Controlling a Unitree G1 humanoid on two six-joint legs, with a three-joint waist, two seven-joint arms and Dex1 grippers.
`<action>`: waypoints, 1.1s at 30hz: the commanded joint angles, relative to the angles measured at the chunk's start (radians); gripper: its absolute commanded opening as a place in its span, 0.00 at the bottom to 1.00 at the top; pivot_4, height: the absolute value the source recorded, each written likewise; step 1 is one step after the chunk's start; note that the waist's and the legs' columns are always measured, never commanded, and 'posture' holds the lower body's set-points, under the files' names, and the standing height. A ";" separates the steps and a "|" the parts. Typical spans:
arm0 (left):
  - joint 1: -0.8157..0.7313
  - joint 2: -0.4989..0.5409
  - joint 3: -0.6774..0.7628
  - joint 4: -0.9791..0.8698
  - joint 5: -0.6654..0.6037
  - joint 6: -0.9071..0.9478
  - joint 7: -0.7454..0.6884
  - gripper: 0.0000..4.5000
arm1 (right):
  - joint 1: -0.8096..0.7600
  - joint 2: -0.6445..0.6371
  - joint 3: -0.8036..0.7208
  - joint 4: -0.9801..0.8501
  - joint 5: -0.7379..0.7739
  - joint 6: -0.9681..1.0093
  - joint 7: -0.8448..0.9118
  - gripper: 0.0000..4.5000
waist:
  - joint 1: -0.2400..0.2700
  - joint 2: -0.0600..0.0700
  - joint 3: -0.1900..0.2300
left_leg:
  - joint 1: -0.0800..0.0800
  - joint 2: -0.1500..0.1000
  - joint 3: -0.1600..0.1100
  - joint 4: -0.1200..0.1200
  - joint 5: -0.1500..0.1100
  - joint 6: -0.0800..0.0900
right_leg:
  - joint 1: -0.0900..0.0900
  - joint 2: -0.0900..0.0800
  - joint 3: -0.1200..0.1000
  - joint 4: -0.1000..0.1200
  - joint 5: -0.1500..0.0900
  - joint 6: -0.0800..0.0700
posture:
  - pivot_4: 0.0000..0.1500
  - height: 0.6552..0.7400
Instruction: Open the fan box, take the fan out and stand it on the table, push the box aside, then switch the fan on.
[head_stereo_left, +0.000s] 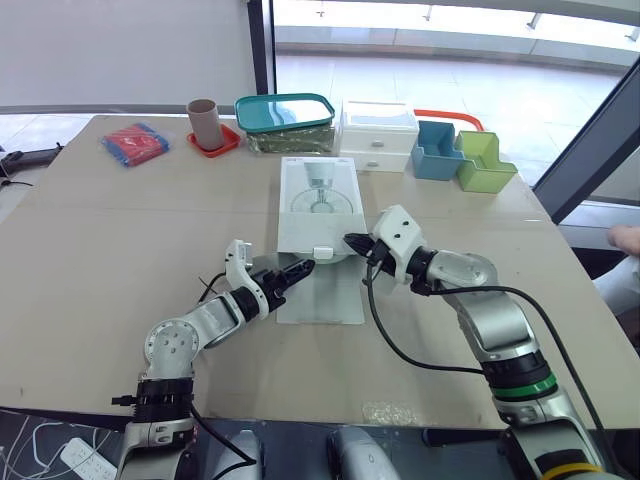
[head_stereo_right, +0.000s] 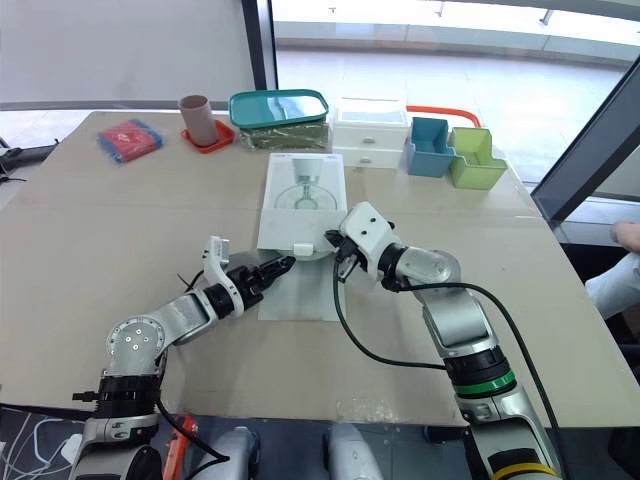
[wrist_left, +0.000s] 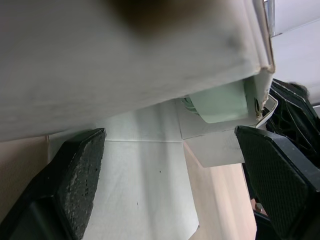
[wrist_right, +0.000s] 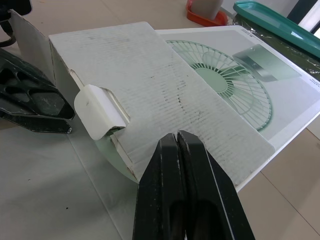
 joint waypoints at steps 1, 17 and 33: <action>-0.022 -0.013 -0.007 0.025 0.009 0.021 -0.025 0.98 | 0.010 -0.001 0.012 -0.001 -0.008 0.008 0.004 0.00 | 0.000 0.000 0.000 | 0.000 0.000 0.000 0.000 0.000 0.000 | 0.000 0.000 0.000 0.000 0.000 0.000 | 1.00 1.00; -0.073 -0.052 0.004 0.040 0.012 0.088 -0.046 0.98 | 0.020 -0.009 0.010 -0.017 -0.009 0.012 0.006 0.00 | 0.002 0.000 0.000 | 0.000 -0.002 -0.001 0.000 0.000 0.000 | 0.001 -0.002 0.000 -0.001 0.000 0.001 | 1.00 1.00; -0.144 0.040 0.042 0.072 0.180 -0.018 -0.141 0.98 | 0.004 0.008 0.002 -0.009 -0.014 -0.004 -0.010 0.00 | 0.001 0.000 0.000 | -0.001 -0.003 -0.002 -0.001 0.000 -0.001 | 0.000 -0.002 -0.001 -0.002 0.000 0.002 | 1.00 1.00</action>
